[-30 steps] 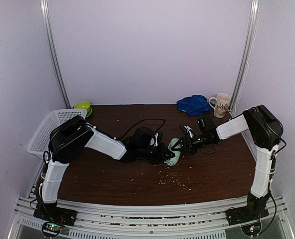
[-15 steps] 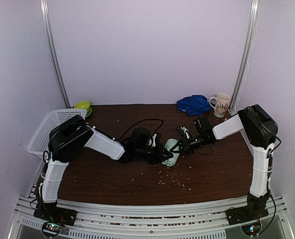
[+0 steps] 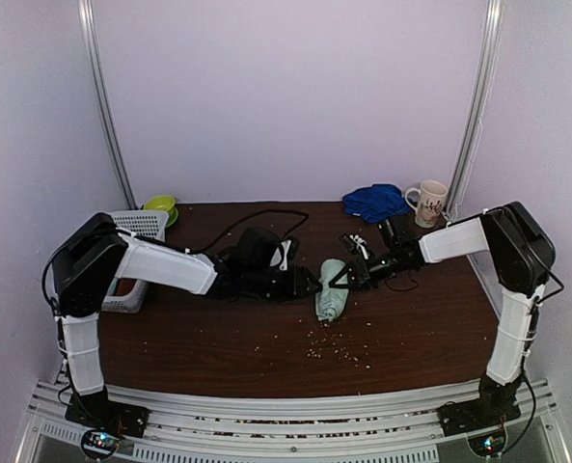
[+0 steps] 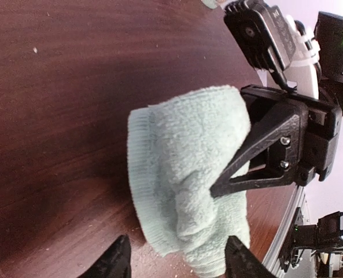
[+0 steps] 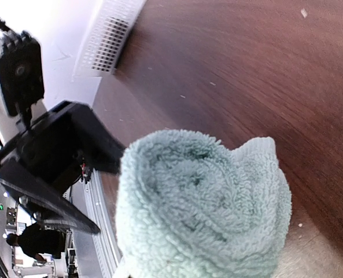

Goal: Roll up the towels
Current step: Pass from the left arm to the right, then pass from the right arm to the left

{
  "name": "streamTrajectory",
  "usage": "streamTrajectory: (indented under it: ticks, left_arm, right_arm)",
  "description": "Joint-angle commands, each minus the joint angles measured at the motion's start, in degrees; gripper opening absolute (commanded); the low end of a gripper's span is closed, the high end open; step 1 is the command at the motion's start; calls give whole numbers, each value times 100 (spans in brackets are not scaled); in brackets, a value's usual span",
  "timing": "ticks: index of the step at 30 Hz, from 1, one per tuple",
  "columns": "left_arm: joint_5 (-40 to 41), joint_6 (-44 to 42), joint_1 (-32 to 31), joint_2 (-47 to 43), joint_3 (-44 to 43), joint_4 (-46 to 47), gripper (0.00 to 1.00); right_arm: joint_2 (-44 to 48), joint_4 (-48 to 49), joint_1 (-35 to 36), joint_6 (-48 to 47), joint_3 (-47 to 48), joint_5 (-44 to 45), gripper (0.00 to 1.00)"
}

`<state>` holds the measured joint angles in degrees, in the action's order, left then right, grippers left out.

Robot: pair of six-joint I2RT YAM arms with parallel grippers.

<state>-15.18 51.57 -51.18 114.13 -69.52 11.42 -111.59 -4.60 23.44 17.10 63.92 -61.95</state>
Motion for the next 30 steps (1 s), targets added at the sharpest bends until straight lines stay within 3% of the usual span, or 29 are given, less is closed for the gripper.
streamTrajectory:
  ticks: [1, 5, 8, 21, 25, 30]
  left_arm:
    - [642, -881, 81, -729, 296, -189, 62]
    - [679, -1094, 139, -1243, 671, 283, 79]
    - [407, -1067, 204, -1553, 1123, 1169, 97]
    - [-1795, -120, 243, -929, 1675, 5010, 98]
    - [-2209, 68, 145, -660, 1420, 5240, 98]
    - [-2338, -122, -34, -468, 1113, 4788, 98]
  right_arm:
    - [634, -322, 38, -426, 180, -255, 0]
    - [1076, -491, 108, -634, 236, -451, 0]
    - [1373, -775, 202, -946, 371, -599, 0]
    - [2033, -1733, 565, -1953, 607, -1390, 0]
    - [1998, -1854, 574, -2110, 635, -1415, 0]
    - [1940, -1805, 590, -2029, 625, -959, 0]
